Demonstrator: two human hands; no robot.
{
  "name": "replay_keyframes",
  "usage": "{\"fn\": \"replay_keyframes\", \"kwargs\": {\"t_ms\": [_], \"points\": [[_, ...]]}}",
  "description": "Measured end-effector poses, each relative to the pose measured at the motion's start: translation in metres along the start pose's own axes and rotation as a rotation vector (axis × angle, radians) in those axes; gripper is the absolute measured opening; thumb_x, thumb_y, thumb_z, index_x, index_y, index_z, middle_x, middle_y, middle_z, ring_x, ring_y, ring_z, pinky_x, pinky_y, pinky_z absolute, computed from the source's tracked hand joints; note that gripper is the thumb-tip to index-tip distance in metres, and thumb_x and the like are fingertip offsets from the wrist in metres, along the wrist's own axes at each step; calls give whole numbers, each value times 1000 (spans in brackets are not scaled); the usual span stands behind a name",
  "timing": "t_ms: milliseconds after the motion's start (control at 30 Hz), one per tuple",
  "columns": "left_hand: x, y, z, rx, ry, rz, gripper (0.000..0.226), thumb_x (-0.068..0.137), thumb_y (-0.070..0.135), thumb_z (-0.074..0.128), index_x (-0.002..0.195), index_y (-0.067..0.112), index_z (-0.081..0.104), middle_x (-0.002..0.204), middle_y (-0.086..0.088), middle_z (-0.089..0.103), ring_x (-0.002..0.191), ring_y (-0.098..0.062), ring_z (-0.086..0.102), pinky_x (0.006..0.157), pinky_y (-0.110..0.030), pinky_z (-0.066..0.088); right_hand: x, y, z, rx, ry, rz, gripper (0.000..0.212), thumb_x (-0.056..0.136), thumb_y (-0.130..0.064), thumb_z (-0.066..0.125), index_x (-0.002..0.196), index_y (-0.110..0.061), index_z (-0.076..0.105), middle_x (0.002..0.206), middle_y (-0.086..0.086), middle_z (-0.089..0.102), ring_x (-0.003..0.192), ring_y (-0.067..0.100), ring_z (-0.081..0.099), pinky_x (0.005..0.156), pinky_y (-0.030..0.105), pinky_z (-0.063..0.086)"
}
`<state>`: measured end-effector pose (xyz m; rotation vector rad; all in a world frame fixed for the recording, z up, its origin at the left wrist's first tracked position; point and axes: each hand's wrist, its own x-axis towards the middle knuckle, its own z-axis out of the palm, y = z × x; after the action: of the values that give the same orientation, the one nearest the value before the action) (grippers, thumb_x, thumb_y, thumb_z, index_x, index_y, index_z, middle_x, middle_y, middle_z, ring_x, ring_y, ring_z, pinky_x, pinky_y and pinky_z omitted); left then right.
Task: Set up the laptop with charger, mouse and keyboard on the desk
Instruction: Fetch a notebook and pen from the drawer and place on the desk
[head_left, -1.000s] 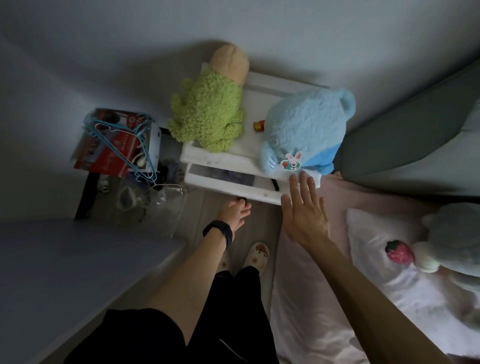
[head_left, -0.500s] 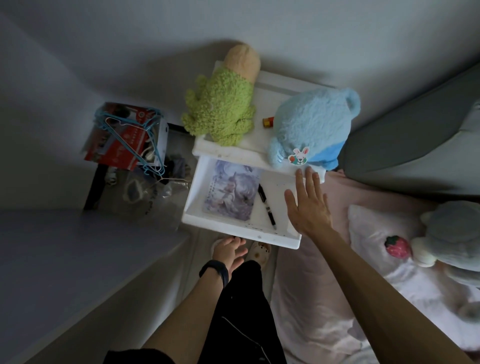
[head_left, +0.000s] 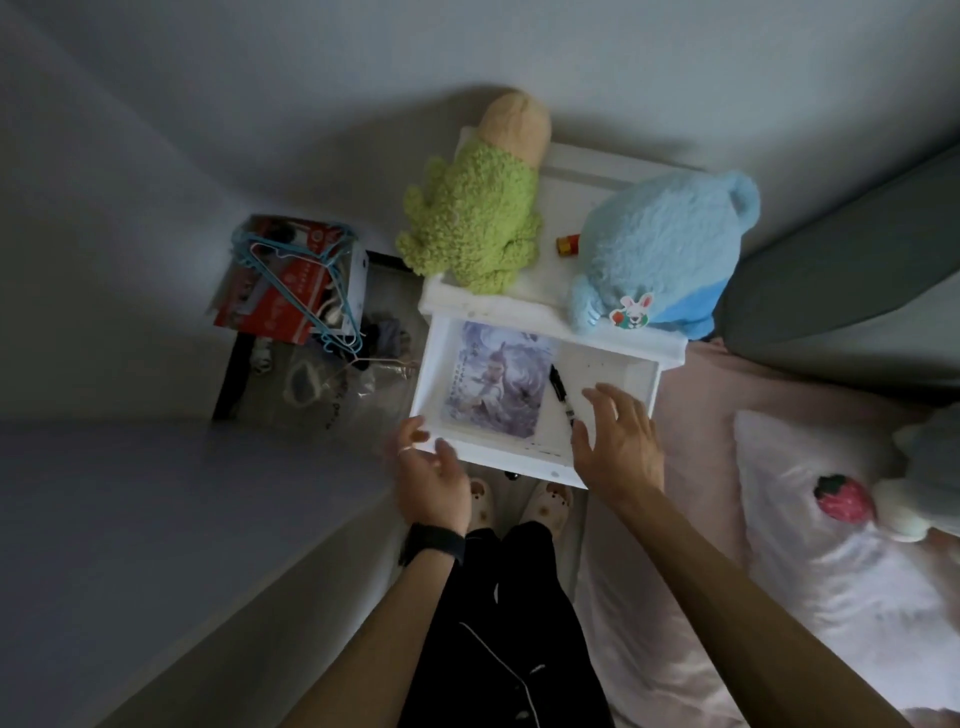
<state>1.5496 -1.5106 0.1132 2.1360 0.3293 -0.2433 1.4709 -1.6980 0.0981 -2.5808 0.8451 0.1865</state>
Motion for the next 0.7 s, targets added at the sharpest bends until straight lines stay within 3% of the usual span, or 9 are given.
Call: {"fn": "replay_keyframes", "kwargs": {"t_ms": [67,100,133,233,367,500,600,700], "points": [[6,7,9,159,-176,339,23,89,7,59,111,15,58,109,1,55,78,-12,58,69,-7,43,6,-7,7,123,-143,119,38,94,-23,59,130,-13,57,128,14,62,111,37,62,90,46,52],[13,11,17,211,-243,406,19,89,9,60,106,17,60,112,2,55,88,-12,60,77,-12,47,11,-8,11,133,-204,163,37,96,-25,57,131,-14,55,126,14,63,108,37,63,90,44,51],[20,14,27,255,-303,391,19,90,12,60,107,19,61,116,3,53,98,-13,60,85,-19,50,17,-9,16,117,-252,193,37,97,-26,54,132,-15,53,126,14,63,107,37,63,90,43,50],[43,16,56,417,-437,117,30,90,19,58,120,21,57,136,0,42,116,-20,55,98,-34,49,34,-11,26,66,-314,251,35,99,-29,50,131,-16,50,128,12,59,107,39,61,89,43,48],[70,2,78,649,-506,-129,59,91,29,58,144,16,35,153,-12,24,137,-35,32,108,-47,39,54,-9,36,-74,-370,263,32,101,-29,48,129,-15,46,127,11,54,108,38,60,78,39,42],[87,-6,90,758,-503,-145,71,91,38,59,147,16,23,145,-18,35,133,-39,37,101,-51,44,65,0,48,-223,-447,197,28,102,-29,48,127,-15,46,122,8,56,108,34,62,74,37,37],[92,-6,100,830,-500,-121,79,91,45,57,151,17,15,144,-21,33,130,-42,40,95,-51,47,68,8,56,-270,-449,163,23,102,-27,48,122,-15,49,117,8,61,104,33,64,72,37,38],[97,-5,105,811,-491,-146,84,87,52,61,149,16,17,141,-22,36,125,-42,45,91,-51,49,69,12,61,-262,-446,165,22,104,-27,45,119,-12,52,115,10,64,103,33,65,71,36,39]]}}
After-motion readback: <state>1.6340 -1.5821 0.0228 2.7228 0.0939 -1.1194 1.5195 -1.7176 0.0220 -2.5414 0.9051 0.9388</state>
